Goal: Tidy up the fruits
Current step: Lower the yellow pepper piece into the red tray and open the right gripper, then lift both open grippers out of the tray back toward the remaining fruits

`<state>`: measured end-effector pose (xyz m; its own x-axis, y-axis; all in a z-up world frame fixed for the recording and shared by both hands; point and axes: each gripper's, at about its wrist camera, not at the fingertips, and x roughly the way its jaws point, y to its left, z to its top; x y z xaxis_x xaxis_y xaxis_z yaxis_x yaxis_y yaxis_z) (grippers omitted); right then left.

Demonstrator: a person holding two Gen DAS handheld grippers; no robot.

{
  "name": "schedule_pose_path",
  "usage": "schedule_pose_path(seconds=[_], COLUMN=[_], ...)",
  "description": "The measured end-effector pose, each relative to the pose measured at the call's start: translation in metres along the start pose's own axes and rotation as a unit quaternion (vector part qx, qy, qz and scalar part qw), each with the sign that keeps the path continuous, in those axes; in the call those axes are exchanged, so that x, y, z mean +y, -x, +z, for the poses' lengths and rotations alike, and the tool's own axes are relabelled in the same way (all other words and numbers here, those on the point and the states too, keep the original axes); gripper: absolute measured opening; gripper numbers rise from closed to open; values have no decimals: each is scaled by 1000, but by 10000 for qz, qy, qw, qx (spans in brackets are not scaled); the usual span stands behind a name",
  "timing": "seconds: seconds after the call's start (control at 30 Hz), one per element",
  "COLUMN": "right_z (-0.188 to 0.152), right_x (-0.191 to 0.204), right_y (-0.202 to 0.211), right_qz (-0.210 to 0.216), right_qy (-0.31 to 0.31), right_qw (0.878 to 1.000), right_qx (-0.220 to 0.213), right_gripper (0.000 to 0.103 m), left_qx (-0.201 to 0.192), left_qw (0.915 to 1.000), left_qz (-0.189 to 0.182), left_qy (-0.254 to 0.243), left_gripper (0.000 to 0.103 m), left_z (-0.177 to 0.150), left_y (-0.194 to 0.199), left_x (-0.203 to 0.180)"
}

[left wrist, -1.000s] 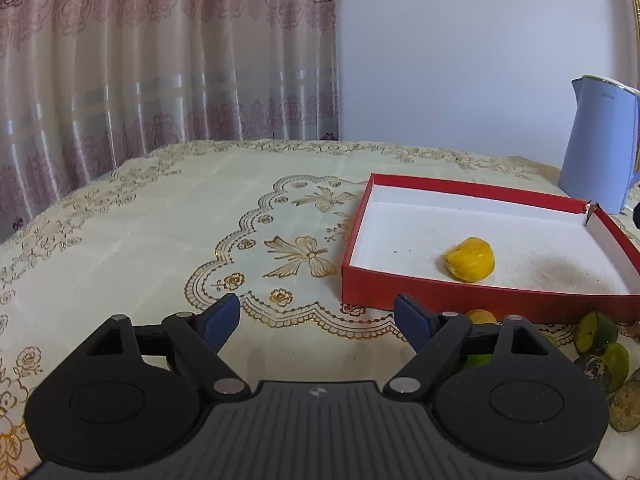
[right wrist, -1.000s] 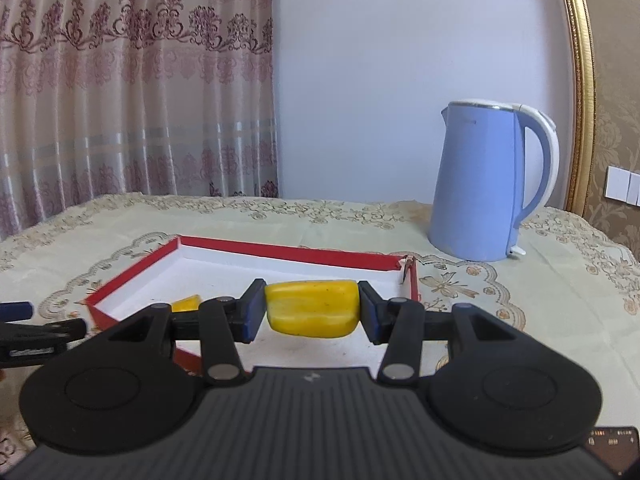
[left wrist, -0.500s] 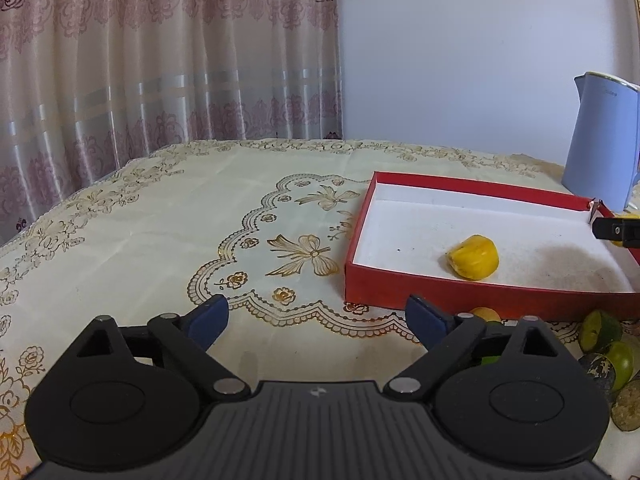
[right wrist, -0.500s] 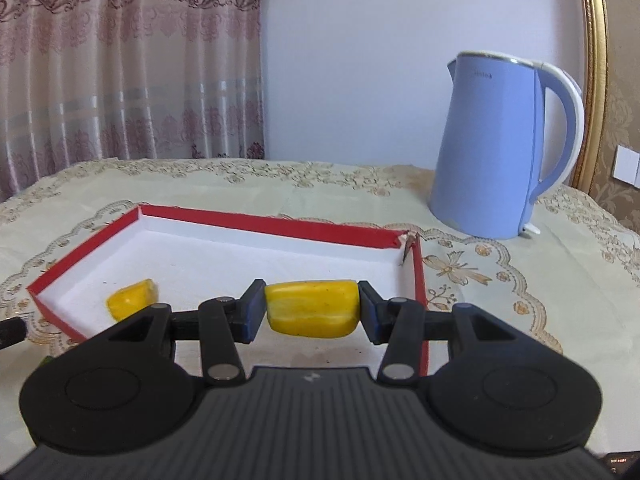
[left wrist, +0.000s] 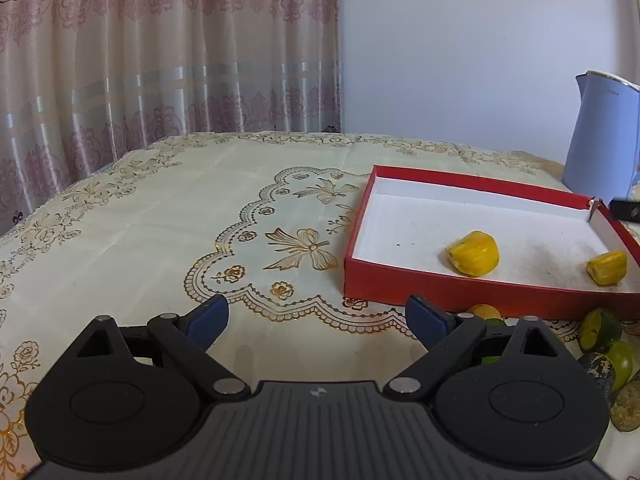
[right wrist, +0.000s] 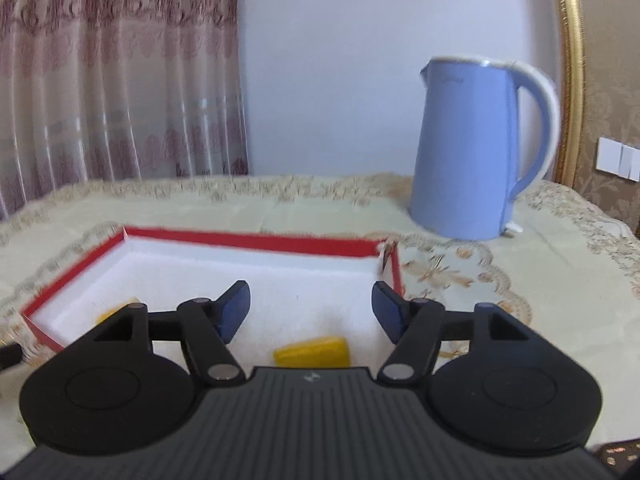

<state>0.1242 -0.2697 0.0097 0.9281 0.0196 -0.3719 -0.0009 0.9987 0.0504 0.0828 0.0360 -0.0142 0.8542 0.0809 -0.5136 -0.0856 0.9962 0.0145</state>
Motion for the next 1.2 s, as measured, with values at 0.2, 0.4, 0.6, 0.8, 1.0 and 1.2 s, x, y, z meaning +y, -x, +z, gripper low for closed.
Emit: schedule_pose_path(seconds=[0.2,0.4,0.6,0.8,1.0,1.2], right_z=[-16,-53,-61,-63,-67,-69], right_x=[7,13,24,23,23,23], right_y=[70,101,118,139,147,149], right_qz=[-188,-498,-586,-320,-191,-228], right_qy=[-5,28,456,480,368,275], right_qw=[9990,9987,9972,9966,9972,9973], right_qx=[-397,-104,-86,-586,-629,-649], right_gripper=[102,103,103,103,103,103], left_qx=[-159,9,109,55,-385,-478], left_qw=[9998,9990,9979,9985,9892,9829], left_qz=[-135,-397,-400,-305,-508,-894], left_qy=[17,183,492,-458,-1317,-1540], left_gripper=[102,102,102,102,102,102], left_z=[-1,1,0,1,-11,-16], left_y=[6,1,10,30,53,57], left_x=[1,7,14,-3,-21,-35])
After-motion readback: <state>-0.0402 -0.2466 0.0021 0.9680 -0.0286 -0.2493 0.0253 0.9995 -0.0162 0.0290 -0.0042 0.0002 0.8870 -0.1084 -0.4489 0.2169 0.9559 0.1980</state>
